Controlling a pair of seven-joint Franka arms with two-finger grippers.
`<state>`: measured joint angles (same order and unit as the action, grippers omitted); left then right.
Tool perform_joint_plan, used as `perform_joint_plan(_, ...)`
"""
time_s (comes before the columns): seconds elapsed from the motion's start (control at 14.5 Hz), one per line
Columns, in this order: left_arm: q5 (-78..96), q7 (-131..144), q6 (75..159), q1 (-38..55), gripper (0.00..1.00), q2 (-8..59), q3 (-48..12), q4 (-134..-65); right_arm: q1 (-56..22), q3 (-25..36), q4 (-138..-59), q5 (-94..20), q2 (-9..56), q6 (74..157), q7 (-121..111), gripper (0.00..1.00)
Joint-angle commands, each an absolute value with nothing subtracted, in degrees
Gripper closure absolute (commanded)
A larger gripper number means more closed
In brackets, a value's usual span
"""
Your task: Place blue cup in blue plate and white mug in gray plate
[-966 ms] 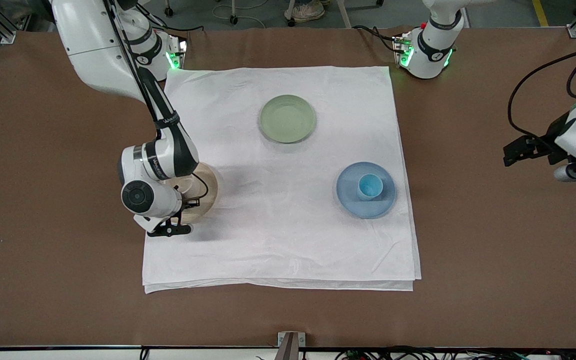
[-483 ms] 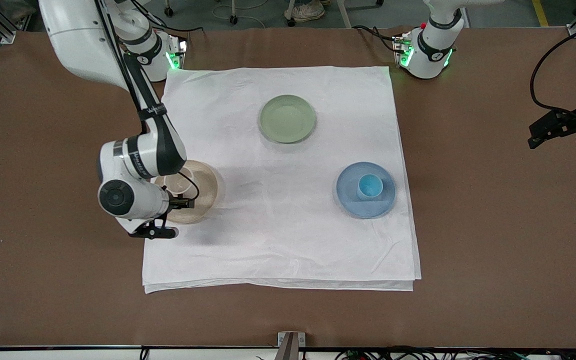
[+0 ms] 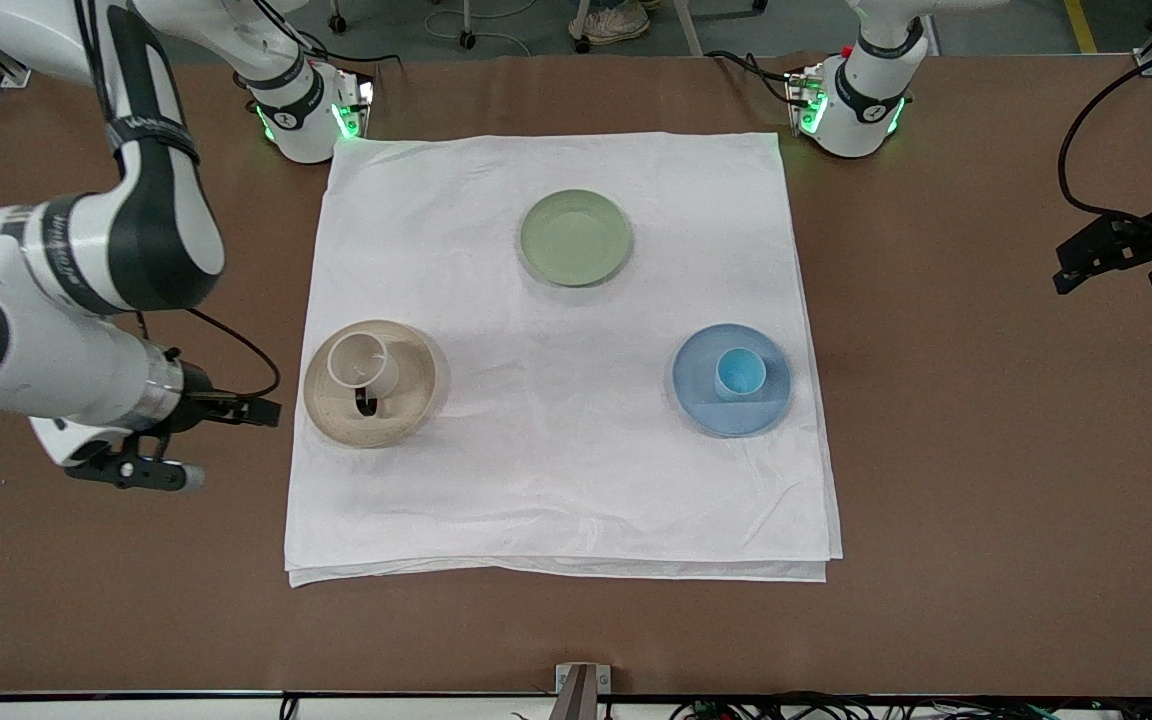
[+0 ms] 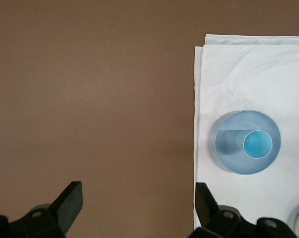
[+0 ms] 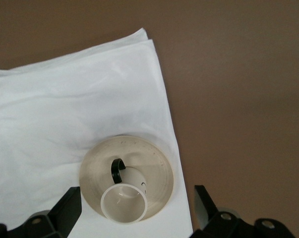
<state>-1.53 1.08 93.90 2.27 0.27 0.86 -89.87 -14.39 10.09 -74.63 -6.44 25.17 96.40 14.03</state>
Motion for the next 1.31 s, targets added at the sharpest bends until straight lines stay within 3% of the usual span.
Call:
perform_joint_plan(0.0,-0.44,0.44,93.16,2.64,0.0,-0.61,0.27,-89.74,-8.64,9.84,-73.66,-6.24,21.89,95.63,13.01,0.0)
perform_joint_plan(0.41,-0.35,0.53,93.25,2.29,0.0,-0.53,-0.79,-88.51,-2.64,9.41,-73.47,-2.56,13.29,92.99,0.82,0.0)
perform_joint_plan(0.69,-0.26,0.53,93.25,2.11,0.0,-0.53,-0.79,-88.51,-0.19,5.37,-82.95,-2.02,4.5,95.1,0.09,0.0)
perform_joint_plan(0.83,-0.26,0.53,93.34,2.11,0.0,-0.53,-0.79,-88.51,4.03,1.78,-83.41,-1.85,4.31,95.18,-0.52,0.0)
perform_joint_plan(1.1,0.43,0.53,93.43,2.11,0.0,-0.44,-0.7,-88.24,3.25,0.97,-83.67,1.4,4.22,94.31,-0.53,0.0)
perform_joint_plan(1.24,1.4,0.53,93.43,2.02,0.0,-0.44,-0.53,-88.24,3.25,0.97,-88.04,1.32,1.69,95.96,-0.44,0.0)
